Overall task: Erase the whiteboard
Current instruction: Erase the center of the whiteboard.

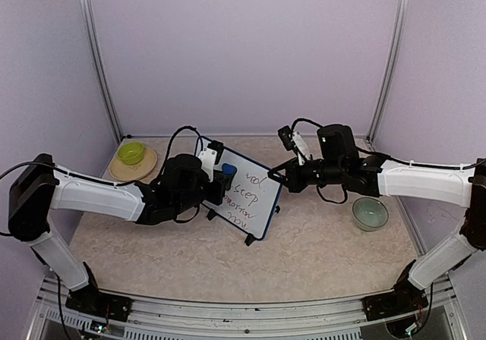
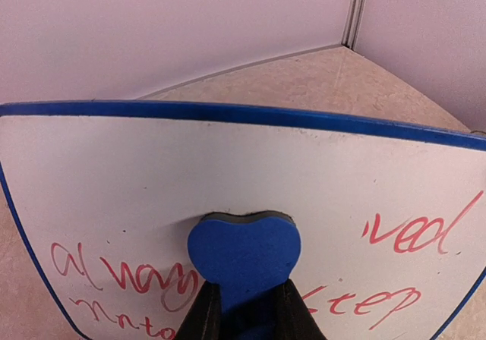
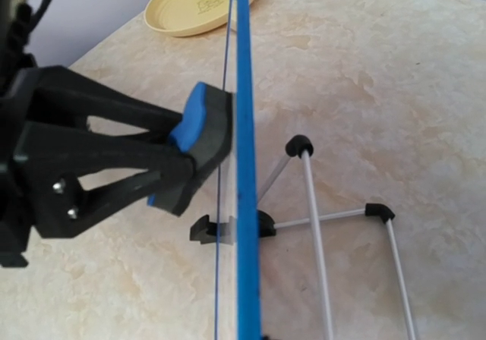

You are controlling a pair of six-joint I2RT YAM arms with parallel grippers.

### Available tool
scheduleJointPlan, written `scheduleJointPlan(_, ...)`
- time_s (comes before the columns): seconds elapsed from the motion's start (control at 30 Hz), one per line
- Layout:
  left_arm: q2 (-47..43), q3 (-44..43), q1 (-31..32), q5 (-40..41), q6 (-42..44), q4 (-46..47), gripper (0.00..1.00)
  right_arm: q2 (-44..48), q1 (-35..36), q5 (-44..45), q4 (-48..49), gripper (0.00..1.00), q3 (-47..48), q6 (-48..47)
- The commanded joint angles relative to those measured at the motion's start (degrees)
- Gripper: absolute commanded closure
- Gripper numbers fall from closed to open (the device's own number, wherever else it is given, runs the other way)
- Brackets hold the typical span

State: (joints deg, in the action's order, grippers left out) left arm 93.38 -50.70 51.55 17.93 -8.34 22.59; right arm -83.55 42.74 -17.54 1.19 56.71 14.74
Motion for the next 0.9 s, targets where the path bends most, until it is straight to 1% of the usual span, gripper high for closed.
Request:
scheduleJointPlan(0.0, 0.8, 3.9, -1.5, 0.6, -2.7, -1.4, 0.82, -0.9, 3.6, -10.5, -5.4, 1.00, -1.8, -3.8)
scheduleJointPlan(0.4, 0.4, 3.3, -0.5, 0.3, -2.4, -1.9, 0.83, -0.9, 3.6, -10.6, -5.2, 1.00, -2.1, -3.5)
scheduleJointPlan(0.67, -2.1, -2.9, -0.5, 2.2, 0.4, -1.1, 0.82, -1.3, 3.6, -11.0, -5.1, 1.00, -1.9, -3.2)
scheduleJointPlan(0.87, 1.2, -7.9, -1.7, 5.1, 1.7, -2.8, 0.82, -0.9, 3.6, -11.1, -5.1, 1.00, -2.0, -3.1)
